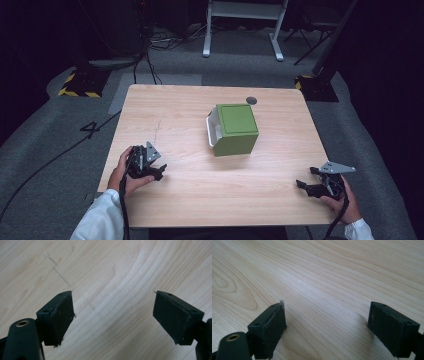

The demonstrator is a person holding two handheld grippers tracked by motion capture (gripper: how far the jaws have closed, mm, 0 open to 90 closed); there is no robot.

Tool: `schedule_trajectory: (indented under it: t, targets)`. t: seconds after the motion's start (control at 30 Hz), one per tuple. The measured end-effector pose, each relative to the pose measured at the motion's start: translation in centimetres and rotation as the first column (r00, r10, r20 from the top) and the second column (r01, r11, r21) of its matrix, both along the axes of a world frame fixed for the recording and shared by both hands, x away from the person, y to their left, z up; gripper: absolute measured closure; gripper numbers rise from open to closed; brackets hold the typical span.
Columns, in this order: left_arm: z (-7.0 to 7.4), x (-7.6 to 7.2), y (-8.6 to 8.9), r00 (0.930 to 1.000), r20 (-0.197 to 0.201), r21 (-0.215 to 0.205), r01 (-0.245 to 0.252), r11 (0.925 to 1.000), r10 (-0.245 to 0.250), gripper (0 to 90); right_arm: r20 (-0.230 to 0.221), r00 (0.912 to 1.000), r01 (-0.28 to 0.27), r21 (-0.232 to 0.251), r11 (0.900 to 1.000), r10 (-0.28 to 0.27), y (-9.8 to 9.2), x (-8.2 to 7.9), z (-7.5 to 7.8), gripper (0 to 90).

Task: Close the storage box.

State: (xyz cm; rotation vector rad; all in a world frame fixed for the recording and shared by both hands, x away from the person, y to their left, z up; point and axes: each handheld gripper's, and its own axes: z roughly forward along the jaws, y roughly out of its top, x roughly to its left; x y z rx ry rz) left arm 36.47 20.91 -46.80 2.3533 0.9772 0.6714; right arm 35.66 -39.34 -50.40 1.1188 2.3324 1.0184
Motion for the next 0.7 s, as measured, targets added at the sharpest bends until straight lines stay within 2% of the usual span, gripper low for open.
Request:
schedule_trajectory:
  t: [0.07,0.17,0.5,0.63,0.67,0.7]
  targets:
    - [-0.3,-0.4,0.3,1.0000,-0.005,0.001,0.001,1.0000,-0.001,17.3,-0.001,1.0000,0.001,0.001,1.000,-0.001,0.0,0.0,0.0,14.8]
    - [-0.7,-0.9,0.8,0.9998,-0.022,-0.032,-0.004,0.9995,0.003,17.1,0.000,1.0000,0.000,0.000,1.000,0.000,0.0,0.0,0.0,14.8]
    - [-2.7,-2.0,2.0,0.9987,-0.044,-0.093,-0.030,0.9952,0.026,18.0,-0.001,1.0000,0.000,0.000,1.000,0.000,0.0,0.0,0.0,14.9]
    - [-3.1,-2.2,2.9,0.9967,-0.070,-0.168,-0.052,0.9844,0.041,18.2,-0.001,1.0000,0.001,0.001,1.000,-0.001,0.0,0.0,0.0,14.8]
    - [-3.3,-2.3,3.1,0.9959,-0.077,-0.201,-0.062,0.9776,0.047,18.2,0.000,1.0000,0.000,0.000,1.000,0.000,0.0,0.0,0.0,14.8]
    - [-3.6,-2.3,3.4,0.9939,-0.094,-0.243,-0.079,0.9668,0.058,18.2,0.000,1.0000,0.000,0.000,1.000,0.000,0.0,0.0,0.0,14.8]
